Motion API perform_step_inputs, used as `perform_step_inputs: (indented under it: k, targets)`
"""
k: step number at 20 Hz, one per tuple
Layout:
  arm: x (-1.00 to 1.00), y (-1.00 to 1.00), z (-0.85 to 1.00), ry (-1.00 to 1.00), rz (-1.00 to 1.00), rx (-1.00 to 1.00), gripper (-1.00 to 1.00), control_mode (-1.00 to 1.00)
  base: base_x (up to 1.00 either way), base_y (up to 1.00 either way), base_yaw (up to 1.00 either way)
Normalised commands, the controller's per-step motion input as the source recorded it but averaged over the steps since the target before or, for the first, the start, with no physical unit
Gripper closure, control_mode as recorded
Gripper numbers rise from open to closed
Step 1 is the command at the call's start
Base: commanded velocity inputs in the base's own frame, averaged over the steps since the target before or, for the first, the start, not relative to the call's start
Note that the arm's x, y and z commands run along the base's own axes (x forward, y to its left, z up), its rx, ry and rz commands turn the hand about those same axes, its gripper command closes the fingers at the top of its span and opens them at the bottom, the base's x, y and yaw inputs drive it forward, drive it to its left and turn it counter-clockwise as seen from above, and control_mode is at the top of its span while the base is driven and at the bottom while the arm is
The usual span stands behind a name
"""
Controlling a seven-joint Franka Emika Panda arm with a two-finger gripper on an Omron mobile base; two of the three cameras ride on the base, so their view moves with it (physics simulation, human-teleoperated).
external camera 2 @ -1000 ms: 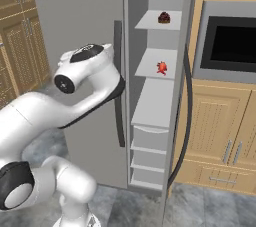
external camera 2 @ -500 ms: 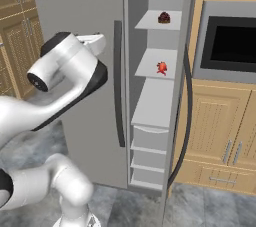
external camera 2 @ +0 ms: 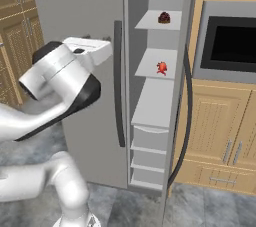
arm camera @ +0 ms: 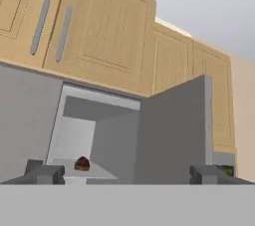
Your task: There's a fish in the fridge that needs to be moved to the freezer for freezing. Pick up the fish from the fridge, place it on any shelf in the freezer, and close the fridge and freezer doors when done.
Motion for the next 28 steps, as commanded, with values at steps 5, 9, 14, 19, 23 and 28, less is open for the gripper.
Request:
perform_step_inputs:
  k: [5, 9, 14, 19, 23, 28]
  targets:
    - [-0.39, 0.77, 0.26, -0.27, 0.13, 0.55, -1.0, -1.0, 0.0, 0.0, 0.0]
    - [-0.02, 0.96, 0.01, -0.47, 0.33, 0.56, -1.0, -1.0, 0.0, 0.0, 0.0]
    - [0.0, 1.0, 0.17, -0.57, 0.31, 0.43, -1.0, -1.0, 0.0, 0.0, 0.0]
    - [0.0, 0.97, 0.58, -0.31, 0.24, 0.47, -1.0, -1.0, 0.0, 0.0, 0.0]
    - [-0.18, 0.36, 0.79, -0.05, 0.27, 0.69, -1.0, -1.0, 0.0, 0.0, 0.0]
    - [-0.09, -0.13, 0.21, 0.26, 0.26, 0.95, -1.0, -1.0, 0.0, 0.0, 0.0]
